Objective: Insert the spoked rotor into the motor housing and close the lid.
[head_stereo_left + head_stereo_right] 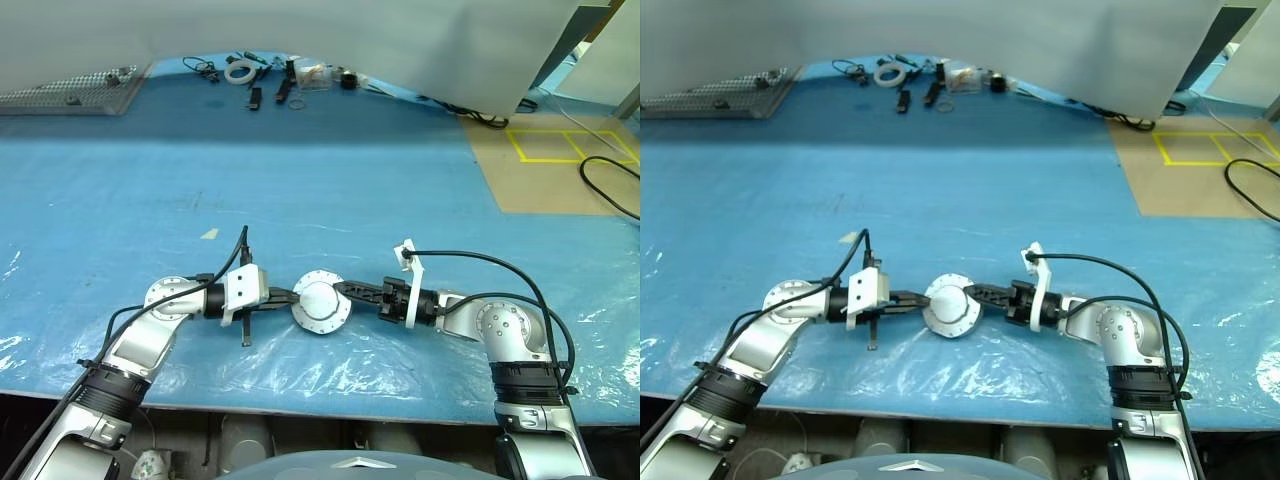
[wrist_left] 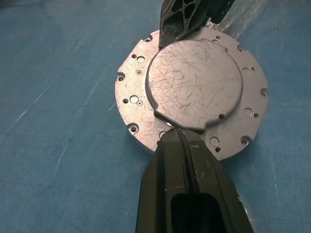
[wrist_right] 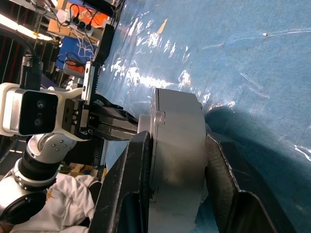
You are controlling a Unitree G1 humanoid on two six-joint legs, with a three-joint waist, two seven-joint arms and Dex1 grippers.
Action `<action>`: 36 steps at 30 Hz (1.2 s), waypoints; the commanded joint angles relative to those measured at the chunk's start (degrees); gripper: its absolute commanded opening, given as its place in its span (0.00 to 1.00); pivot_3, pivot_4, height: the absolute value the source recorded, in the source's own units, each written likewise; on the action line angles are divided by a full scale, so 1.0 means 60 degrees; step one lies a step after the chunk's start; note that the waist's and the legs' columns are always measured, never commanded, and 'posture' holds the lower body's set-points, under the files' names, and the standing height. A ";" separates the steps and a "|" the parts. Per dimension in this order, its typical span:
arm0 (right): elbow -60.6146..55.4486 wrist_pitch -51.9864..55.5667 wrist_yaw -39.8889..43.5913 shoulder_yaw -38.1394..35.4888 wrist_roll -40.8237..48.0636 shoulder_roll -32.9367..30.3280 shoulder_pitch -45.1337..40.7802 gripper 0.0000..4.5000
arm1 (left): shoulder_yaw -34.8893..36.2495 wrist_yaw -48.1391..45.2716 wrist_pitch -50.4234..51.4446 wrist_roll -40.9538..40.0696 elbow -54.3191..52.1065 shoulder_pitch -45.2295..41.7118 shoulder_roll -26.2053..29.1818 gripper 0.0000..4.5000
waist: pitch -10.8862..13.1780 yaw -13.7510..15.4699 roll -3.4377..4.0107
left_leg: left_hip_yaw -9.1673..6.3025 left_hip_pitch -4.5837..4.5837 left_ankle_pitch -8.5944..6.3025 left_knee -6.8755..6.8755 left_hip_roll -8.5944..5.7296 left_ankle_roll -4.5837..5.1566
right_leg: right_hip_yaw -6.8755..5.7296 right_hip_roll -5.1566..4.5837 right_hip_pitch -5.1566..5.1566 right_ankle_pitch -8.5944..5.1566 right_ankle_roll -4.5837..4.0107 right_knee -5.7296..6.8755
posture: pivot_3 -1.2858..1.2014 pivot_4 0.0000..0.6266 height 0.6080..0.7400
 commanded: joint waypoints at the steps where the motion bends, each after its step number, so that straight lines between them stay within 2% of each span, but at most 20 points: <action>1: -0.0085 0.0006 -0.0067 0.0125 0.0040 0.0068 0.0013 0.27 | -0.0064 0.0038 0.0169 0.0101 -0.0037 0.0075 0.0047 0.00 | 0.0000 0.0000 0.0000 | 0.0000 0.0000 0.0000 0.0000 0.0000 0.0000 | 0.0000 0.0000 0.0000 0.0000 0.0000 0.0000 | 0.52 0.24 1.00; 4: -0.0093 0.0135 -0.0035 0.0210 0.0053 0.0003 0.0018 0.27 | 0.0117 0.0138 0.0332 -0.0109 -0.0136 0.0016 -0.0027 0.00 | 0.0000 -0.0001 0.0000 | 0.0000 0.0000 0.0000 0.0000 0.0000 0.0000 | 0.0000 0.0000 0.0000 0.0000 0.0000 0.0000 | 0.52 0.24 1.00; 9: 0.0423 -0.0035 -0.0486 0.0050 -0.0242 0.0146 -0.0105 0.27 | 0.1026 0.0624 0.1439 -0.1266 -0.0798 -0.0367 -0.0301 0.00 | 0.0000 -0.0032 0.0000 | 0.0000 -0.0006 0.0000 0.0000 0.0003 -0.0001 | 0.0001 0.0004 -0.0013 0.0000 -0.0001 0.0004 | 0.52 0.24 1.00; 13: 0.0813 -0.0034 -0.0810 -0.0287 -0.0235 0.0305 -0.0292 0.27 | 0.2159 0.1225 0.3609 -0.3323 -0.2211 -0.0438 -0.0315 0.00 | 0.0000 -0.0063 0.0000 | 0.0000 -0.0010 0.0000 -0.0002 0.0007 -0.0001 | 0.0005 0.0014 -0.0023 0.0000 -0.0002 0.0010 | 0.52 0.24 1.00; 16: 0.0943 -0.0039 -0.0927 -0.0461 -0.0193 0.0381 -0.0358 0.27 | 0.2723 0.1457 0.4622 -0.4176 -0.3041 -0.0103 -0.0075 0.00 | 0.0001 -0.0059 0.0000 | 0.0001 -0.0013 0.0000 -0.0002 0.0002 -0.0001 | 0.0007 0.0011 -0.0024 -0.0001 -0.0003 0.0005 | 0.52 0.24 1.00; 20: 0.1145 -0.0104 -0.1165 -0.0744 -0.0120 0.0524 -0.0400 0.27 | 0.3432 0.1827 0.5242 -0.4596 -0.3478 0.0620 0.0252 0.00 | 0.0003 -0.0088 0.0005 | 0.0003 -0.0013 0.0000 -0.0006 0.0003 -0.0002 | 0.0006 0.0013 -0.0025 -0.0001 -0.0003 0.0002 | 0.52 0.24 1.00; 24: 0.1243 -0.0116 -0.1256 -0.0998 0.0068 0.0698 -0.0491 0.27 | 0.3707 0.2229 0.5405 -0.4660 -0.3584 0.0806 0.0205 0.00 | 0.0003 -0.0004 0.0004 | 0.0003 -0.0015 0.0000 -0.0001 0.0002 -0.0001 | 0.0005 0.0007 -0.0024 -0.0001 -0.0002 0.0000 | 0.52 0.24 1.00; 31: 0.1518 0.0123 -0.2589 -0.2527 0.1284 0.1600 -0.1711 0.27 | 0.4025 0.2709 0.6034 -0.5365 -0.3943 0.1145 0.0037 0.00 | 0.0009 -0.0022 0.0013 | 0.0003 -0.0032 0.0001 -0.0001 -0.0002 -0.0002 | 0.0008 0.0008 -0.0049 0.0000 -0.0001 0.0009 | 0.52 0.24 1.00; 36: 0.1278 0.0370 -0.3997 -0.3598 0.2677 0.2591 -0.2637 0.27 | 0.4917 0.2811 0.7054 -0.7583 -0.3732 0.1669 -0.0374 0.00 | 0.0011 -0.0034 0.0013 | 0.0001 -0.0123 -0.0004 -0.0014 0.0008 -0.0018 | 0.0006 0.0058 -0.0136 0.0027 0.0043 0.0007 | 0.52 0.24 1.00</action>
